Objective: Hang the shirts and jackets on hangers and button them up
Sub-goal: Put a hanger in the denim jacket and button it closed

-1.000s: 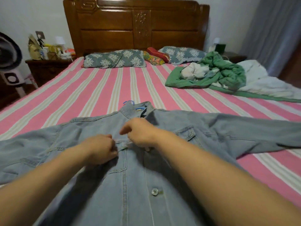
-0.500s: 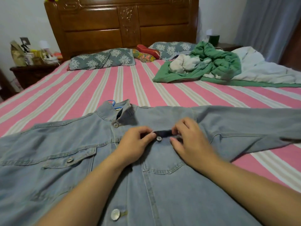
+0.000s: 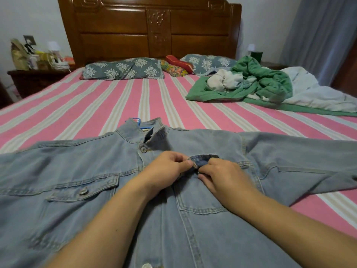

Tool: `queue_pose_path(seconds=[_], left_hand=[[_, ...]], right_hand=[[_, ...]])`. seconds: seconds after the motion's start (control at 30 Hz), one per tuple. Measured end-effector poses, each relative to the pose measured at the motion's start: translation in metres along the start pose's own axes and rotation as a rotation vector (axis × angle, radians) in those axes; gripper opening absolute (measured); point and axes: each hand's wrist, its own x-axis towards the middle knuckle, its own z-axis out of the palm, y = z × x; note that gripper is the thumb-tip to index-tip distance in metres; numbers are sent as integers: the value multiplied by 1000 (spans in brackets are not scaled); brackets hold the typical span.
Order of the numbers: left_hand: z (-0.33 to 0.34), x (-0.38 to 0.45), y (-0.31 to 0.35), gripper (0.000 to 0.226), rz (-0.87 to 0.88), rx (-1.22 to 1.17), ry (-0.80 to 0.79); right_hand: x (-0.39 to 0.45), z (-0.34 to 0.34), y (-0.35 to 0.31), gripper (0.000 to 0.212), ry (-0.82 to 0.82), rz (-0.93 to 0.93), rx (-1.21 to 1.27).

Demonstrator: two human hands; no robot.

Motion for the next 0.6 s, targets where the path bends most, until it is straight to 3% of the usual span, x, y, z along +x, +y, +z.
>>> queue_pose_path(seconds=[0.23, 0.37, 0.5, 0.6], left_hand=[[7, -3, -3, 8, 171, 179, 40], [4, -5, -2, 8, 151, 182, 25], [0, 0, -6, 9, 136, 135, 107], [0, 2, -8, 16, 113, 117, 118]], right_hand=[[-7, -2, -3, 26, 62, 101, 209], [-9, -7, -6, 12, 25, 95, 175], [-8, -7, -6, 25, -38, 100, 166], [-6, -6, -4, 15, -65, 113, 170]])
